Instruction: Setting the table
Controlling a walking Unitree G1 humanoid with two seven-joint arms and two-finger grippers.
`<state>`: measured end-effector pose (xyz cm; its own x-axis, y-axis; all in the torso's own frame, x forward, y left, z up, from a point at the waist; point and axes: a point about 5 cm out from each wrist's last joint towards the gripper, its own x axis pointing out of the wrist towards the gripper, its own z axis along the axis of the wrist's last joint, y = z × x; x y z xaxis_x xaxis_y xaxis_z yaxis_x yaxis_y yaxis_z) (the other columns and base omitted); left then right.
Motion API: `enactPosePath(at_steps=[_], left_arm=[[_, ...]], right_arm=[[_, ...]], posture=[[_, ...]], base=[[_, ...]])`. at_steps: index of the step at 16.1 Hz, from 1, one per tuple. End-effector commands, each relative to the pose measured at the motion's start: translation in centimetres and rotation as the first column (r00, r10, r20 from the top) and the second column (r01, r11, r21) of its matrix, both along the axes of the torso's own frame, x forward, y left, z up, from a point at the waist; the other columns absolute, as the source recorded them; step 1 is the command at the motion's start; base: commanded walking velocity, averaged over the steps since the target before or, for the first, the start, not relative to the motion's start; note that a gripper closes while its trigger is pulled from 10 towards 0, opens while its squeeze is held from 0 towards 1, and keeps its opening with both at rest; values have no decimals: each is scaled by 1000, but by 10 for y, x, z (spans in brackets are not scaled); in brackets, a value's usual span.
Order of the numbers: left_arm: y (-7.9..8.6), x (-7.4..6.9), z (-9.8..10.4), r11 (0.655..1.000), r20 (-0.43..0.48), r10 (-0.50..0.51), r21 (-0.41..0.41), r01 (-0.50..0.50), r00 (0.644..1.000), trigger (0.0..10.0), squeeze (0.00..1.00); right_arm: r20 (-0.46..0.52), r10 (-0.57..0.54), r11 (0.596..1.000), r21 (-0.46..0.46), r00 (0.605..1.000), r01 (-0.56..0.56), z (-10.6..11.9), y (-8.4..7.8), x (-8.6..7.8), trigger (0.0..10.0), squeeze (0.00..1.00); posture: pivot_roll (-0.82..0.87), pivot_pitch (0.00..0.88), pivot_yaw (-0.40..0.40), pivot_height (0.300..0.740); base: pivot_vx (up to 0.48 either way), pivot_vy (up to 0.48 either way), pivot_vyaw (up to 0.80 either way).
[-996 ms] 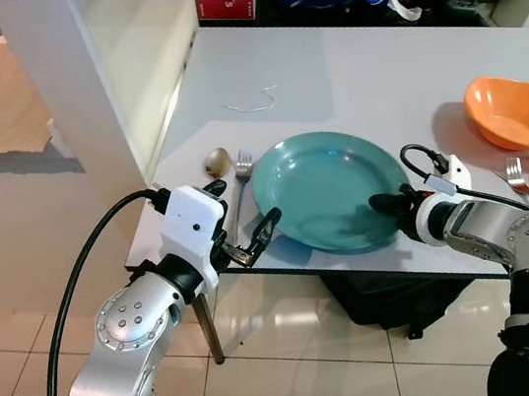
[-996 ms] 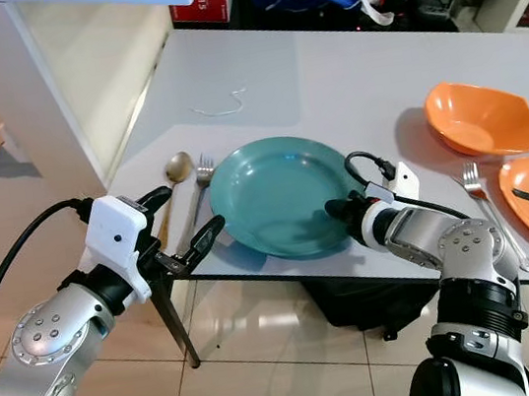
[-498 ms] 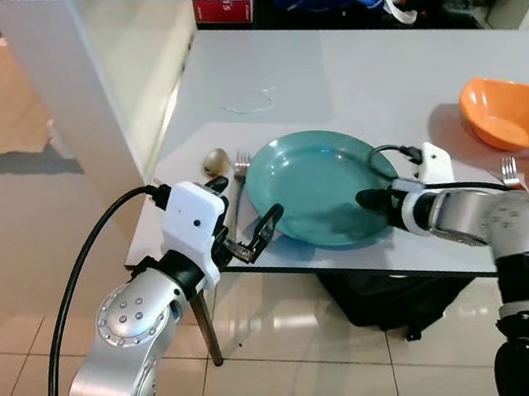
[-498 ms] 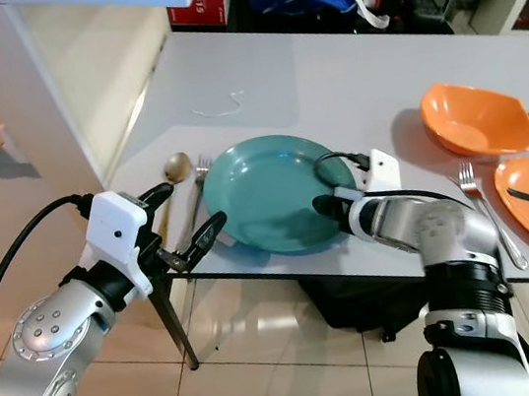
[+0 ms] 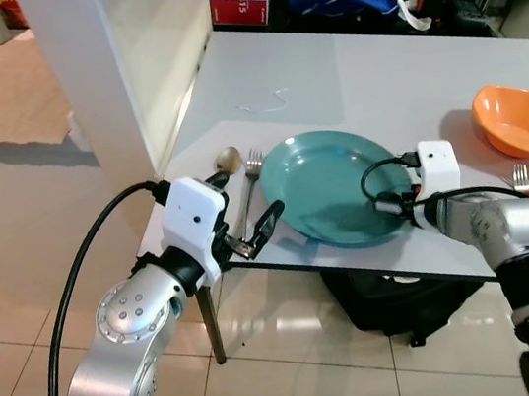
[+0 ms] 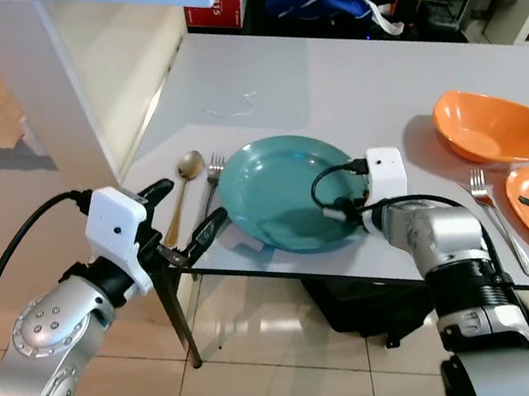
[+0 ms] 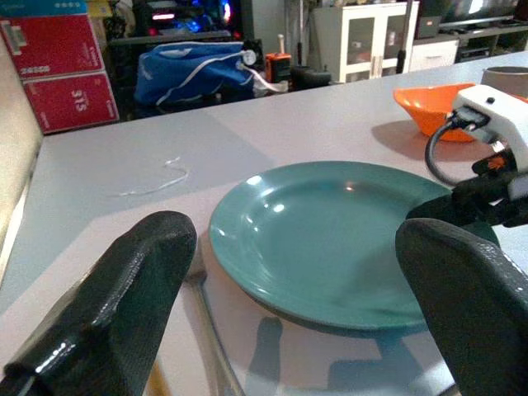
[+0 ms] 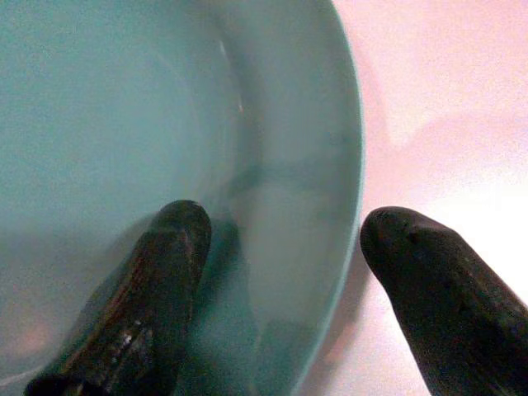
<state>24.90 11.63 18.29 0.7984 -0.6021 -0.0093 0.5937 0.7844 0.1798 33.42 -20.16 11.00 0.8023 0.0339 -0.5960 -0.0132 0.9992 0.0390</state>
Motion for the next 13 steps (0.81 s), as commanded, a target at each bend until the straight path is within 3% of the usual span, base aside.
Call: enactPosePath(at_steps=[1,5,7,8,10,11,12,13], left_arm=[[-2,1,0,1000,-8,-11,1,11,1000,10000,0],[-1,2,1,1000,-5,-10,5,10,1000,10000,0],[-1,3,2,1000,10,-7,15,6,1000,10000,0],[1,6,2,998,18,47,30,-48,999,10000,0],[9,10,7,990,61,142,-8,-141,988,10000,0],[12,12,7,983,59,184,-33,-183,981,10000,0],[13,12,7,980,58,198,-33,-197,978,10000,0],[14,15,7,975,58,223,-26,-222,973,10000,0]], right_arm=[[79,41,998,-47,996,-37,11,-1,2,10000,0],[230,62,998,-39,971,-54,37,-4,5,10000,0],[345,87,994,-94,935,-57,45,-5,4,10000,0],[501,72,984,-179,862,22,61,-10,2,10000,0],[602,-42,986,-103,798,130,78,-16,-9,10000,0],[662,-101,986,-32,742,163,89,-14,-21,10000,0],[702,-121,983,-16,702,185,95,-11,-33,10000,0],[716,-145,981,17,682,191,94,-5,-46,10000,0]], posture=[[73,70,-84,740],[70,66,-79,740],[71,63,-79,740],[78,63,-87,740],[83,61,-90,740],[82,57,-87,740],[78,52,-81,740],[72,50,-72,740]], base=[[0,0,0],[0,0,0],[0,0,0],[0,0,0],[0,0,0],[0,0,0],[0,240,0],[0,480,0]])
